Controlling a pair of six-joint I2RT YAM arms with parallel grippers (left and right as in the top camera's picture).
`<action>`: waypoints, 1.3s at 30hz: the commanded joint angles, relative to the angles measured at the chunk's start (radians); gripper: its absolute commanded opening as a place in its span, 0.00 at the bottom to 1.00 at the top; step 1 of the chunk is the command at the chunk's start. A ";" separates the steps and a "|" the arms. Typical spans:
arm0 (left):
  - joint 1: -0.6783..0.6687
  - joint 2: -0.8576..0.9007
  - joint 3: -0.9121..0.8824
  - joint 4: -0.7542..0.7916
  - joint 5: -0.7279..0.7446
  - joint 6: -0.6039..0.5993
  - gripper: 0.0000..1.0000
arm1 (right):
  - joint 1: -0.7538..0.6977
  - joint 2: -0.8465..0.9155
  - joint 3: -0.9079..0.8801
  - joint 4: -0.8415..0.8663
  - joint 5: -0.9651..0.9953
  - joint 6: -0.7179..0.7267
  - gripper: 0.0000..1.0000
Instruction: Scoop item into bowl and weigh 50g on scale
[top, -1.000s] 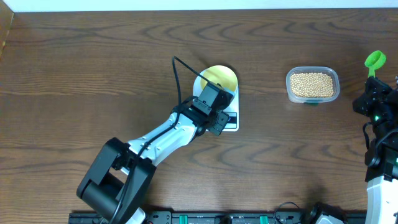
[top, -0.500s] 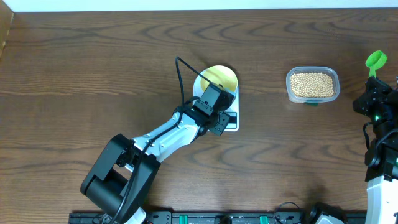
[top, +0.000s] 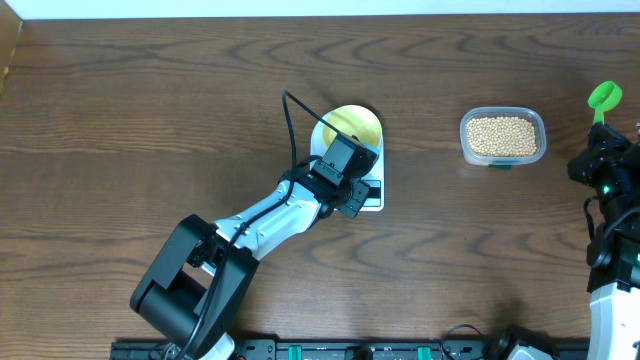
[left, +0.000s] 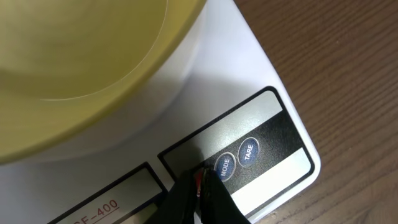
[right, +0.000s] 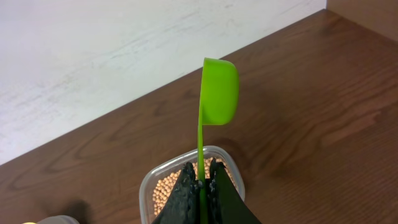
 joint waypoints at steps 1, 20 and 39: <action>-0.002 0.037 -0.005 0.003 -0.010 0.006 0.07 | -0.003 0.000 0.015 0.004 0.008 -0.010 0.01; -0.001 0.077 -0.005 -0.005 -0.047 0.006 0.07 | -0.003 0.000 0.015 0.004 0.008 -0.010 0.01; -0.001 0.077 -0.005 -0.035 -0.084 0.006 0.07 | -0.003 0.000 0.015 0.003 0.008 -0.010 0.01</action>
